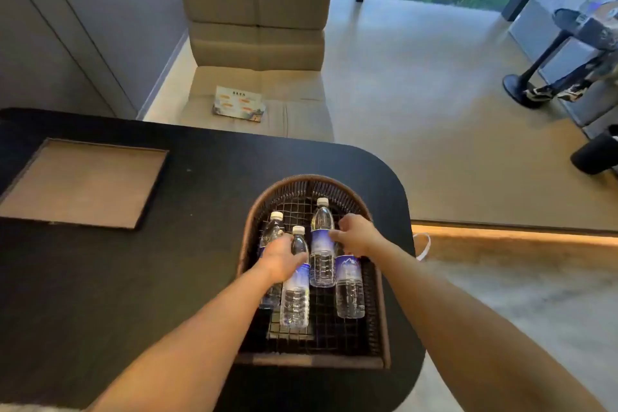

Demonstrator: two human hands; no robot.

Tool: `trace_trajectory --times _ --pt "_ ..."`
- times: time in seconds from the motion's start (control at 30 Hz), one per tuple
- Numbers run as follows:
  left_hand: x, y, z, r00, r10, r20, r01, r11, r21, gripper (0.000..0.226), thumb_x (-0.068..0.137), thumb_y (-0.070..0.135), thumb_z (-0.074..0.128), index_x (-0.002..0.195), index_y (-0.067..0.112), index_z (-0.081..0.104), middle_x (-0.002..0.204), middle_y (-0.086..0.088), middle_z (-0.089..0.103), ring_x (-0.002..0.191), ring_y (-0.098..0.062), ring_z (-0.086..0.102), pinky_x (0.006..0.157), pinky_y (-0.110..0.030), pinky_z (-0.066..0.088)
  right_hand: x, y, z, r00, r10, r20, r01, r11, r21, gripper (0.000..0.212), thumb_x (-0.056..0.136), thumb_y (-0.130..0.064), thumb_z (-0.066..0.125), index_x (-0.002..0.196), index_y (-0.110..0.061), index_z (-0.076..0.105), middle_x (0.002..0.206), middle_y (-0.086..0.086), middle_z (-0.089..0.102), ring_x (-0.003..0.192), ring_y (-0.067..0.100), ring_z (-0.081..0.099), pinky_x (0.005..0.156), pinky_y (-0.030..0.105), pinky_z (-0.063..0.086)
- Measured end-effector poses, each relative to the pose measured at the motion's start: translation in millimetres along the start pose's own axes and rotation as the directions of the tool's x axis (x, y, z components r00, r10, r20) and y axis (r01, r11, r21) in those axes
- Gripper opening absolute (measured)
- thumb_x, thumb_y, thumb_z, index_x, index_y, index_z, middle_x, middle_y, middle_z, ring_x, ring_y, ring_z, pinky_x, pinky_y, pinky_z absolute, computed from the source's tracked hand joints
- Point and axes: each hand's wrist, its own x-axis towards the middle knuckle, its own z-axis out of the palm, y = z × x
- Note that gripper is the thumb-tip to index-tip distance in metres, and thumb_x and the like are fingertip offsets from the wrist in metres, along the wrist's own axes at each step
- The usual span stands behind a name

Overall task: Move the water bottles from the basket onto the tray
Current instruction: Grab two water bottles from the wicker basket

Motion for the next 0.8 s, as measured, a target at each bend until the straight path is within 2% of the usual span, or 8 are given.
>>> trace_trajectory --times 0.1,0.17,0.23,0.4,0.47,0.57,0.7,0.8 --pt "28.8 -1.4 -2.6 0.999 0.006 0.052 -0.011 0.996 0.092 0.044 0.089 0.031 0.072 0.123 0.008 0.058 0.118 -0.007 0.065 0.113 -0.029 0.059 0.095 -0.038 0.047 30.8 -8.7 2.0 0.994 0.087 0.059 -0.090 0.995 0.047 0.031 0.092 -0.035 0.072 0.110 -0.013 0.059 0.095 0.008 0.072 0.072 0.021 0.071 0.060 0.036 0.059" --pt "40.9 1.7 -7.3 0.995 -0.019 0.095 0.004 0.989 0.151 0.040 0.086 0.031 0.075 0.115 0.008 0.058 0.111 -0.009 0.066 0.107 -0.029 0.060 0.091 -0.040 0.049 46.2 -13.0 4.8 0.988 0.130 0.090 -0.136 0.989 0.067 0.033 0.091 -0.035 0.074 0.107 -0.015 0.053 0.094 0.008 0.072 0.065 0.020 0.071 0.045 0.028 0.052" --pt "51.0 3.9 -10.6 0.988 -0.016 0.155 -0.022 0.970 0.241 0.038 0.085 0.032 0.077 0.108 0.009 0.057 0.105 -0.009 0.067 0.102 -0.029 0.063 0.086 -0.041 0.051 60.2 -14.7 9.5 0.981 0.159 0.110 -0.167 0.984 0.065 0.035 0.090 -0.035 0.076 0.105 -0.011 0.056 0.094 0.011 0.073 0.064 0.021 0.072 0.041 0.028 0.050" --pt "65.2 11.4 -11.7 0.977 -0.049 0.207 -0.035 0.923 0.384 0.064 0.081 0.032 0.082 0.127 0.004 0.047 0.108 -0.009 0.068 0.102 -0.030 0.063 0.074 -0.039 0.049 80.0 -14.8 19.4 0.974 0.194 0.114 -0.199 0.979 0.034 0.037 0.083 -0.032 0.082 0.104 -0.007 0.066 0.091 0.012 0.075 0.069 0.022 0.069 0.061 0.036 0.058" --pt "66.7 13.1 -10.6 0.980 -0.046 0.194 -0.033 0.923 0.384 0.070 0.078 0.032 0.084 0.129 0.005 0.045 0.104 -0.007 0.067 0.101 -0.029 0.063 0.071 -0.037 0.047 82.5 -12.7 19.5 0.976 0.199 0.091 -0.205 0.977 0.061 0.037 0.079 -0.029 0.086 0.101 -0.005 0.068 0.088 0.010 0.073 0.065 0.021 0.066 0.062 0.035 0.057" --pt "61.9 8.8 -7.7 0.990 -0.032 0.139 -0.017 0.941 0.337 0.066 0.072 0.037 0.089 0.118 0.009 0.051 0.095 -0.002 0.062 0.099 -0.026 0.059 0.073 -0.038 0.050 78.5 -8.2 16.7 0.974 0.201 0.107 -0.213 0.971 0.110 0.041 0.078 -0.029 0.088 0.104 -0.005 0.066 0.091 0.010 0.071 0.068 0.020 0.066 0.056 0.032 0.053" --pt "47.2 -0.9 -8.9 0.995 0.025 0.098 -0.049 0.966 0.252 0.051 0.065 0.045 0.090 0.089 0.016 0.056 0.089 0.001 0.057 0.094 -0.024 0.057 0.074 -0.037 0.051 55.5 -3.1 10.0 0.988 0.118 0.098 -0.136 0.970 0.202 0.035 0.076 -0.027 0.089 0.101 -0.015 0.067 0.097 0.006 0.074 0.082 0.018 0.073 0.073 0.036 0.062" --pt "29.4 -8.8 -12.1 0.995 0.070 0.071 -0.079 0.988 0.132 0.046 0.064 0.045 0.087 0.089 0.022 0.057 0.097 -0.001 0.054 0.094 -0.023 0.056 0.080 -0.040 0.053 22.5 -2.4 7.2 0.999 0.004 0.053 -0.016 0.974 0.227 0.049 0.072 -0.031 0.090 0.108 -0.025 0.058 0.106 0.000 0.068 0.093 0.014 0.070 0.079 0.035 0.058"
